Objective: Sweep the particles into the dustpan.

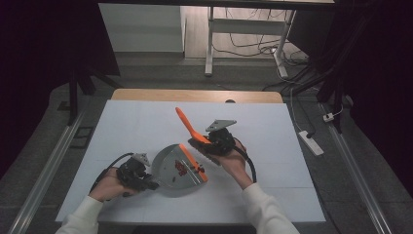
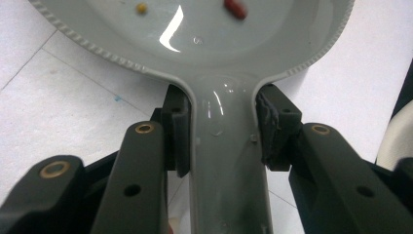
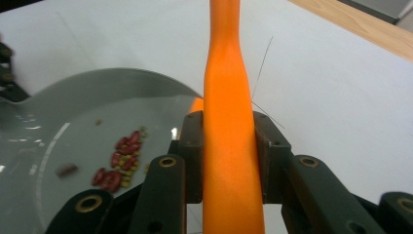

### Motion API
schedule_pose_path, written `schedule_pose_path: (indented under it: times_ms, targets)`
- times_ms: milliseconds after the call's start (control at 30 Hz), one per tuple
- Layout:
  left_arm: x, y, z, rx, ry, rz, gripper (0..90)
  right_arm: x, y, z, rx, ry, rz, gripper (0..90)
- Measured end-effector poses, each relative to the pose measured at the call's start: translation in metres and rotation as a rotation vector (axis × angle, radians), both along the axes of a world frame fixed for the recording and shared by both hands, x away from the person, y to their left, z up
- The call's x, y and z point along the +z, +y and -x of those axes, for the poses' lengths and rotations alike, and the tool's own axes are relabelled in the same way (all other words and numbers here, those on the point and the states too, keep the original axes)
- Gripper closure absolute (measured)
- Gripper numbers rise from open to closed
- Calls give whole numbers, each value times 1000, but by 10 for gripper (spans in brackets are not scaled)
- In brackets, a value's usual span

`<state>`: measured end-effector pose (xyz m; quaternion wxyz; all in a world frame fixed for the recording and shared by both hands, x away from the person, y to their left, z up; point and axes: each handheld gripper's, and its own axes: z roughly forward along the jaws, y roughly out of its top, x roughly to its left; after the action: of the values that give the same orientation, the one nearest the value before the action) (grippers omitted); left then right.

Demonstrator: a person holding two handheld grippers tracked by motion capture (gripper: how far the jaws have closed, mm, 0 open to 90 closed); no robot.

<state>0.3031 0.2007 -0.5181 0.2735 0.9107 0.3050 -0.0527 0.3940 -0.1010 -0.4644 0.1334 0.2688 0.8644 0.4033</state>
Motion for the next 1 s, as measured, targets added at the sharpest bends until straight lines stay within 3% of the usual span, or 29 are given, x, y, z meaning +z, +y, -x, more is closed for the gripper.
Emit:
schedule_pose_path:
  times_ms: [233, 500, 733, 867, 1000]
  targets:
    - [0, 0, 0, 0, 0, 1, 616, -8, -5, -6, -37, 6, 42, 699]
    - [0, 0, 0, 0, -1, -2, 615, -18, 0, -5, -24, 21, 81, 699]
    - [0, 0, 0, 1, -1, -2, 616, -21, 1, -3, -20, 29, 86, 699]
    - [0, -1, 1, 2, -4, -5, 616, -22, 1, 1, -6, 64, 47, 699]
    - [0, -1, 1, 2, -2, -6, 615, -22, 3, 7, -3, 56, 61, 699]
